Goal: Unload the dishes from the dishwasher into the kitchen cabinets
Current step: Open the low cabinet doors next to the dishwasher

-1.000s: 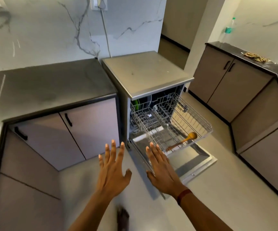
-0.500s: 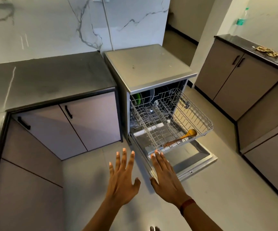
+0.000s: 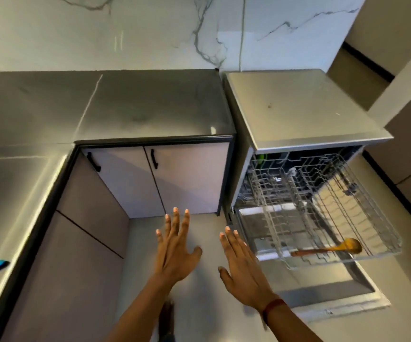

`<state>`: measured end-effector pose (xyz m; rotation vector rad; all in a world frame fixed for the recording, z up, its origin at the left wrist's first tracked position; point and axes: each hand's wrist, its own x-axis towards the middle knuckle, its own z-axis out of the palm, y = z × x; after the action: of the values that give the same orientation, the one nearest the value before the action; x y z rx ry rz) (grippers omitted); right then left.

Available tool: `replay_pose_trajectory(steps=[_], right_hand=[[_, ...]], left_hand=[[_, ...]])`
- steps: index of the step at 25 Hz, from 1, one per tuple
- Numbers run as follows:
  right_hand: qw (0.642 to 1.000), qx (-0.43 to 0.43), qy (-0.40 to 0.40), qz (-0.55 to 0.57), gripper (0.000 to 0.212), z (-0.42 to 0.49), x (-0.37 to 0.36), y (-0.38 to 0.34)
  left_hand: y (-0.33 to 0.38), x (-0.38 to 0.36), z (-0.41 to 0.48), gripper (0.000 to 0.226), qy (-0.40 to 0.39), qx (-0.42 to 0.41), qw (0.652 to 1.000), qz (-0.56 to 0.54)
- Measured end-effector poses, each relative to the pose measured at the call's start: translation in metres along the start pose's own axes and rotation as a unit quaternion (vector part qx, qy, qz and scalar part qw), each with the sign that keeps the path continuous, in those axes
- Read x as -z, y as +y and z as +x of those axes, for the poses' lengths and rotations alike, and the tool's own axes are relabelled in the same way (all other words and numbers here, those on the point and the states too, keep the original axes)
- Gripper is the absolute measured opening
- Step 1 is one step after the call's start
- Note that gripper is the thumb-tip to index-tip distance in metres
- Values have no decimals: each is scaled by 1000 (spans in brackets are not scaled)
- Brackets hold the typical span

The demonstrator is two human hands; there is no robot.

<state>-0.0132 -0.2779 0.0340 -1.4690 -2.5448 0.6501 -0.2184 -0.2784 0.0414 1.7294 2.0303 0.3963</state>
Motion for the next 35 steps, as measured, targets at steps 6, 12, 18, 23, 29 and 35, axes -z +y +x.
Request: replay_pose_trajectory(steps=[6,12,18,23,29,35], right_hand=[[1000,16,-7,19,82,165,-26,-33],[998,53,-10,20,79,305,-51,-51],[992,50,-28,109,76,392,-93,-52],[978,12,-26,206,79,427,-119,-41],[960,29,-6,279,79,442,-146,-35],[930,66,25,361,76,456,-178,-24]], left_hand=[[-92,31,114,92,-3,25,999,-47],[-166,44,209,81,-20,33,990,-135],[-199,28,268,37,27,79,930,-359],[-210,0,302,26,43,103,809,-577],[-222,-28,321,25,103,66,788,-603],[-211,-45,327,32,155,41,783,-601]])
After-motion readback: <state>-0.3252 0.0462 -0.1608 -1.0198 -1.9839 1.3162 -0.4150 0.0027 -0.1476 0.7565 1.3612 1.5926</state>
